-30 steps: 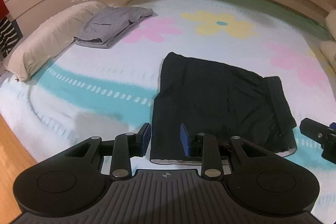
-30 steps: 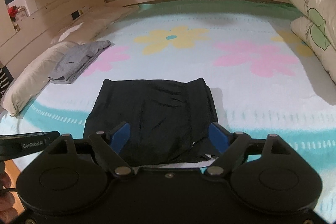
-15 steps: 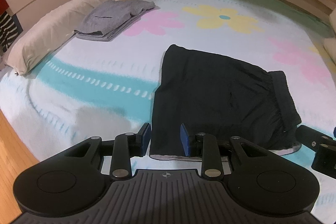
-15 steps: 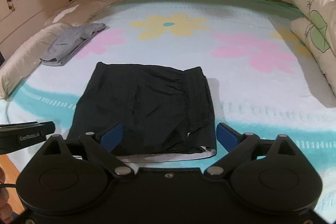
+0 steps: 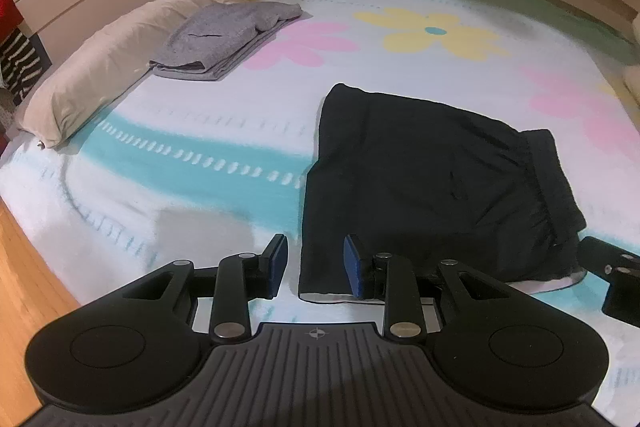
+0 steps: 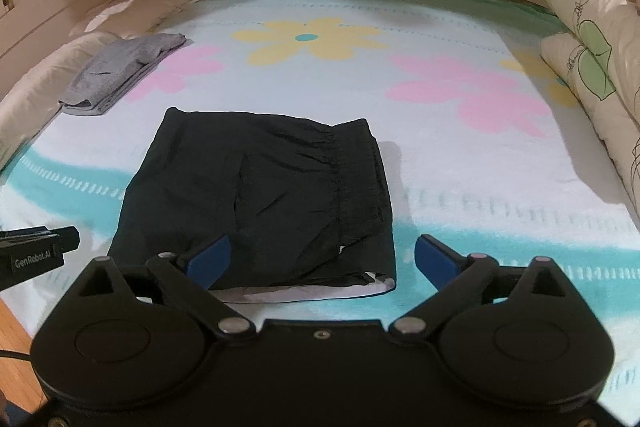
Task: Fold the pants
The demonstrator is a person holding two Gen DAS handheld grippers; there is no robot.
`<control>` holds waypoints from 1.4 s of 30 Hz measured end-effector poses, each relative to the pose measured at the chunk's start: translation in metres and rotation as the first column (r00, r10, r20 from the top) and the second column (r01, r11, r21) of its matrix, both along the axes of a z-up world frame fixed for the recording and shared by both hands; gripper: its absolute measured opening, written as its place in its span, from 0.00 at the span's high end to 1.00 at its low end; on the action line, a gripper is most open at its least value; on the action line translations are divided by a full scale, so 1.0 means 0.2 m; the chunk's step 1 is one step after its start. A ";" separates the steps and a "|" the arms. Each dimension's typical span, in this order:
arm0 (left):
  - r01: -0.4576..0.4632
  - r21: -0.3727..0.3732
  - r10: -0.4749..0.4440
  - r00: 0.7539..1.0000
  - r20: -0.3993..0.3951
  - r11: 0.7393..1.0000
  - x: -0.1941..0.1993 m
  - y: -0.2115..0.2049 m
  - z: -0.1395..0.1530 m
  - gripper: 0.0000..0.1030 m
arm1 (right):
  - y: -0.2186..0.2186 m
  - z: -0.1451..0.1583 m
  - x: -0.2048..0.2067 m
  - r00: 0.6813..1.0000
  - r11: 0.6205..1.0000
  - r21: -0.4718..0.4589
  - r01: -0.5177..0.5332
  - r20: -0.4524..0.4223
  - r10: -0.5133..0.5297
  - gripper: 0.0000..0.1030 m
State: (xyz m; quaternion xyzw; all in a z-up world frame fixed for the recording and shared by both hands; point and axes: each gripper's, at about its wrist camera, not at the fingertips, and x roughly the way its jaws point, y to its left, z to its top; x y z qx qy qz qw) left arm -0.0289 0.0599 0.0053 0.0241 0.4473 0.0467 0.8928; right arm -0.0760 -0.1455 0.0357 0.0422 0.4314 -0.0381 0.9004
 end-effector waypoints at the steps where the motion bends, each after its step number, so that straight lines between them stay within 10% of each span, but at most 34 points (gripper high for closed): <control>1: 0.000 -0.001 0.000 1.000 0.000 1.000 0.00 0.00 0.00 0.71 | 0.00 0.00 0.00 1.000 1.000 -0.002 0.002 0.000 -0.002 0.03; 42: 0.008 0.019 -0.007 1.000 -0.023 1.000 -0.01 0.01 -0.01 0.71 | 0.02 -0.01 0.01 1.000 1.000 -0.001 -0.015 -0.006 0.015 0.03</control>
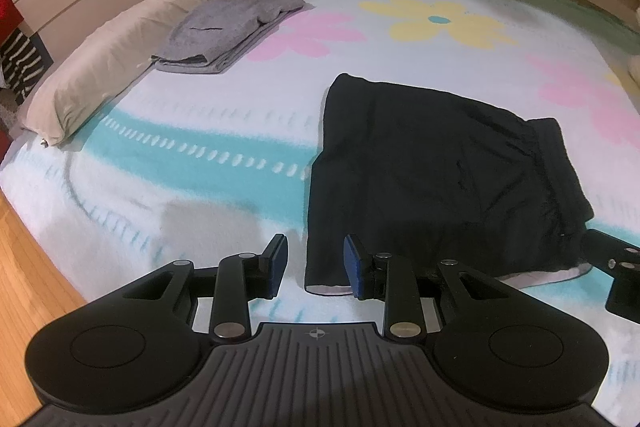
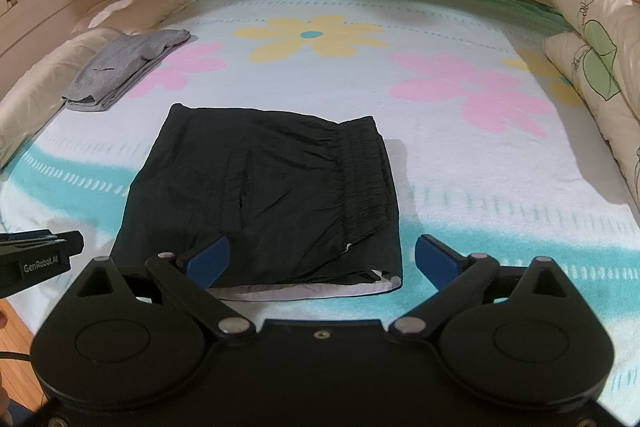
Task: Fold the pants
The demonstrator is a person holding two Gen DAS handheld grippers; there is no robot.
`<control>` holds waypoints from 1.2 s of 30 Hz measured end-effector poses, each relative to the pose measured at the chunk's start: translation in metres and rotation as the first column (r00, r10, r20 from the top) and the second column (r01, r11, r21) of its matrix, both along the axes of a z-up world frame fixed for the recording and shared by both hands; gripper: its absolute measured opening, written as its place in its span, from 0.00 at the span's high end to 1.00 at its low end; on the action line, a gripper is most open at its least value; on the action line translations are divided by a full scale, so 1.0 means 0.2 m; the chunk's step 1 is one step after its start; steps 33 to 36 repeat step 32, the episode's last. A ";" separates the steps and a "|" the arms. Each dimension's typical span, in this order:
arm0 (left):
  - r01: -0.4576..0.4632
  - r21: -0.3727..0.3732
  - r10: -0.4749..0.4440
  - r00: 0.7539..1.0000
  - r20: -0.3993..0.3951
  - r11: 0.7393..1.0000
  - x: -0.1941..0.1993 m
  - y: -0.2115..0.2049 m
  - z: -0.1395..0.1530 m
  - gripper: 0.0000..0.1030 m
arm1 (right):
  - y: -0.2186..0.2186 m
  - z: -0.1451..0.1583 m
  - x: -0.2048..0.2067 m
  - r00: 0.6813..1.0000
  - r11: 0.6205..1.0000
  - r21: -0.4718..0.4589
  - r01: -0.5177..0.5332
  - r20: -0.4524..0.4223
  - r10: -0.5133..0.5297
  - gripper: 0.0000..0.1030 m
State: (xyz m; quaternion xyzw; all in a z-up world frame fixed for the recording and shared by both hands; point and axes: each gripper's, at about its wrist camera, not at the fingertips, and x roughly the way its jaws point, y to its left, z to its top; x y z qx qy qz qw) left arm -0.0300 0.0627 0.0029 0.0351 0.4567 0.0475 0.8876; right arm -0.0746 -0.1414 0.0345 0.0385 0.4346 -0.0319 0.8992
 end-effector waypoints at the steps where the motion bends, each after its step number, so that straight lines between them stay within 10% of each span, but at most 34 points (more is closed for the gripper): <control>1: 0.002 0.002 -0.002 1.000 0.003 1.000 0.00 0.00 0.00 0.71 | 0.00 0.00 0.00 1.000 1.000 0.000 -0.002 0.000 0.002 0.03; 36: 0.019 0.010 -0.019 1.000 0.001 1.000 0.00 -0.01 -0.01 0.71 | 0.00 0.01 0.00 1.000 1.000 0.006 -0.011 0.002 0.011 0.03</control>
